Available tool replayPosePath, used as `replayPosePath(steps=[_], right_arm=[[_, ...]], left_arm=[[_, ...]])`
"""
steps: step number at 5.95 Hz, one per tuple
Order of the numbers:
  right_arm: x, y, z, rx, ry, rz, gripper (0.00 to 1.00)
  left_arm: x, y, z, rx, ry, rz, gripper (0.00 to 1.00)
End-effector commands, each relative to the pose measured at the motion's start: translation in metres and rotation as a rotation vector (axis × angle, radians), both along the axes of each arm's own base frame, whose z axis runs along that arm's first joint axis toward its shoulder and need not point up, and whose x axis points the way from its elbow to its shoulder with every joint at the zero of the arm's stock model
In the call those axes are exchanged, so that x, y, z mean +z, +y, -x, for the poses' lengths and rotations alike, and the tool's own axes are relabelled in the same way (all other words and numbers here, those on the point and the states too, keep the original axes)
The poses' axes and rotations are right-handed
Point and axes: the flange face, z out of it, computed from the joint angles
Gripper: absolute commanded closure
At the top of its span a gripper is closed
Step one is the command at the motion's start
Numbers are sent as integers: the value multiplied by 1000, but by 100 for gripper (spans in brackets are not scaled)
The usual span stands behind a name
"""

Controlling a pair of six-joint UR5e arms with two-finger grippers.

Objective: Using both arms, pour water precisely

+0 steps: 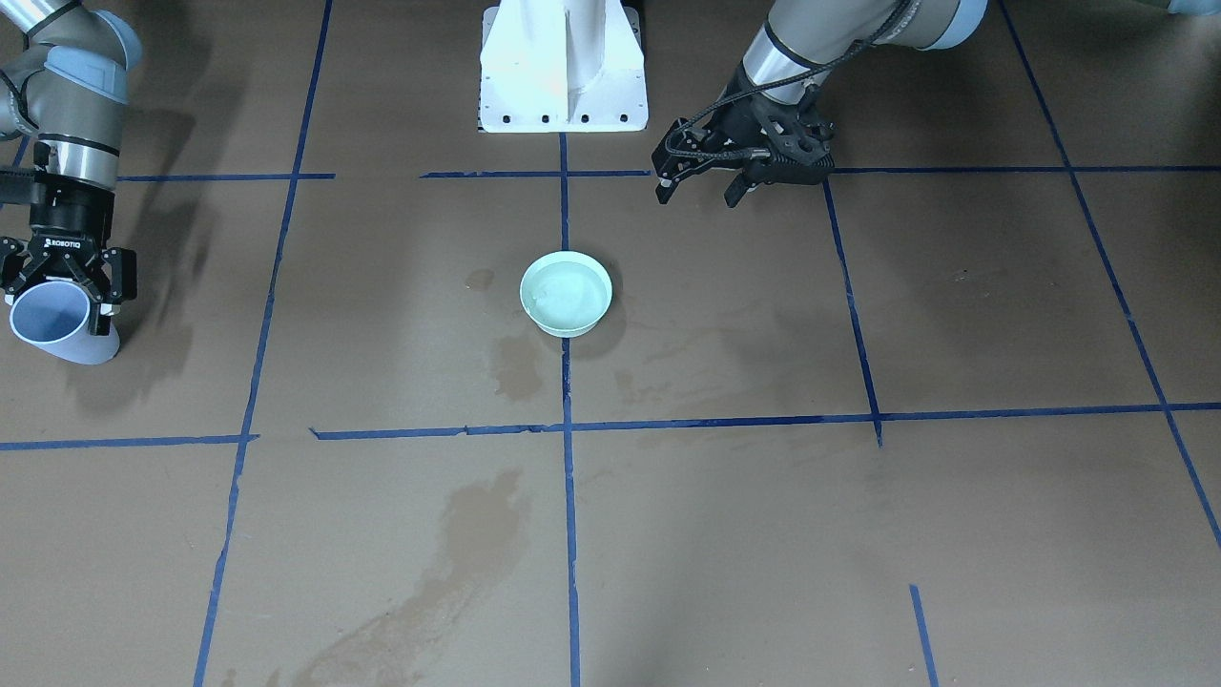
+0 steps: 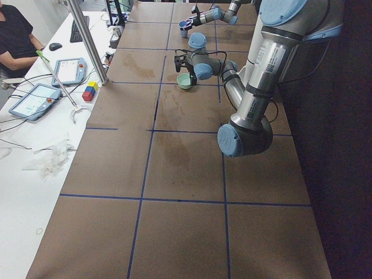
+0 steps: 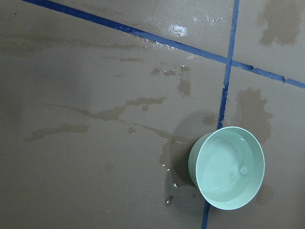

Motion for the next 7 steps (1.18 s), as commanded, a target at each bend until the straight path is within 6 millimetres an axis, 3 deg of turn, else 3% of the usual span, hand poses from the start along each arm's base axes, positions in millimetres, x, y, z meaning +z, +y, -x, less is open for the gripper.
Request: replayPosePath(steps=[1,5,7], right_arm=[[-10,6,-18,-4,13,-7,0],[-26,-5,-47,0,31,-2,0],[-36,-27,-74,-48,26,44,0]], left_arm=[[1,0,0,0,-1,1,0],[5,3,-14,16,-14,10,0],[-6,-14,-47,22,-76,48,0]])
